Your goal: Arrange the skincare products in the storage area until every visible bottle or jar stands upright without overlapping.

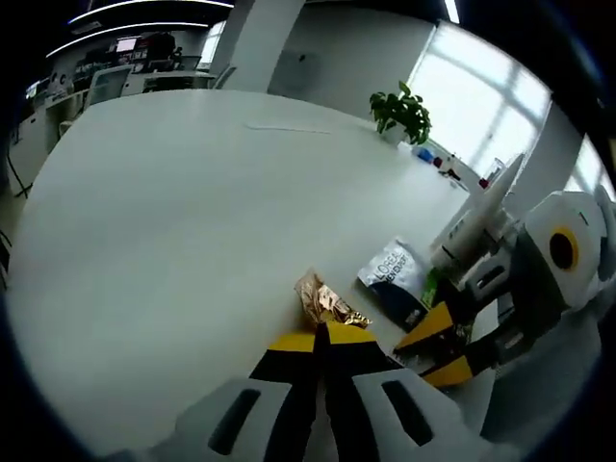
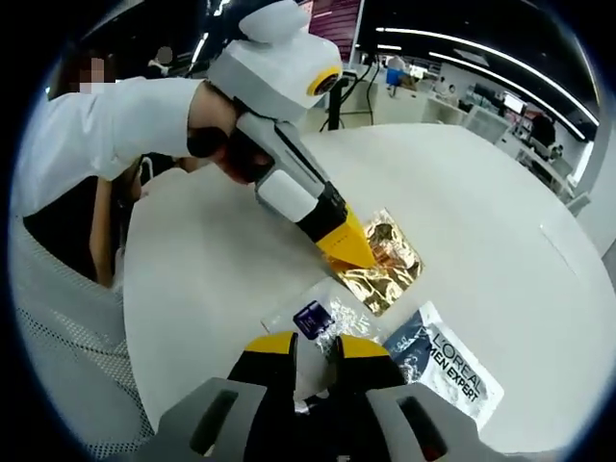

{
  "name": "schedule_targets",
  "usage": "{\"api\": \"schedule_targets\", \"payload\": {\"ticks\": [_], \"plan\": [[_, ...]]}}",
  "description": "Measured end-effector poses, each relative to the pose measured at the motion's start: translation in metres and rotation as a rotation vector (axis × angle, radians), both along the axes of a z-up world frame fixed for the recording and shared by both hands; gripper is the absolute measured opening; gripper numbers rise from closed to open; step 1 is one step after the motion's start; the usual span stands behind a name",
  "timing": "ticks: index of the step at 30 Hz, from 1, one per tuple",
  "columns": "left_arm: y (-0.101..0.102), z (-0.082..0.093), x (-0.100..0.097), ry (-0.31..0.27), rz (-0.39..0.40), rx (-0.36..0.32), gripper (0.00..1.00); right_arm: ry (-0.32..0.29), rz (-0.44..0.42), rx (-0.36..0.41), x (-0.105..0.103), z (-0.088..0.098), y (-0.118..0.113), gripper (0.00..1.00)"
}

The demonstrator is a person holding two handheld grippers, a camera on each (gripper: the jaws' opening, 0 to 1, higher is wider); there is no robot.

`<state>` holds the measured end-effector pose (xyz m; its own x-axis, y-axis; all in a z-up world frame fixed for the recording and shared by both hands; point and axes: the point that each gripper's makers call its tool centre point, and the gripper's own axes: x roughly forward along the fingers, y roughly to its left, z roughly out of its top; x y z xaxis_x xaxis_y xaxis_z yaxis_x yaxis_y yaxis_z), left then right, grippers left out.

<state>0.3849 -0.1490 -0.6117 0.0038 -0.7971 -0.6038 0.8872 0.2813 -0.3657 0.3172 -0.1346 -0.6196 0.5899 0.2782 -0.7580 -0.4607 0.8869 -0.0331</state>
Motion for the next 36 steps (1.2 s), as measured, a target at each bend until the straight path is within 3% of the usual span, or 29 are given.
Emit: {"api": "schedule_targets", "payload": {"ticks": [13,19,24,26,31,36], "plan": [[0.008,0.000,-0.021,0.054,0.032,-0.042,0.01,0.031,-0.005,0.015,-0.024,-0.001,0.012,0.10],[0.004,0.002,-0.028,0.032,0.025,-0.023,0.01,0.025,-0.003,0.026,-0.029,0.002,0.015,0.12],[0.006,-0.001,-0.028,0.017,0.001,0.001,0.01,-0.116,-0.079,0.077,-0.008,0.024,0.002,0.10],[0.006,-0.002,-0.026,0.018,0.002,0.008,0.01,-0.141,-0.070,0.015,0.001,0.026,-0.010,0.09],[0.003,-0.004,-0.023,0.009,-0.013,0.023,0.01,-0.154,-0.050,-0.028,0.015,0.023,-0.018,0.07],[0.001,-0.004,-0.027,0.006,-0.029,0.035,0.01,-0.124,-0.024,-0.067,0.024,0.009,-0.020,0.06]]}}
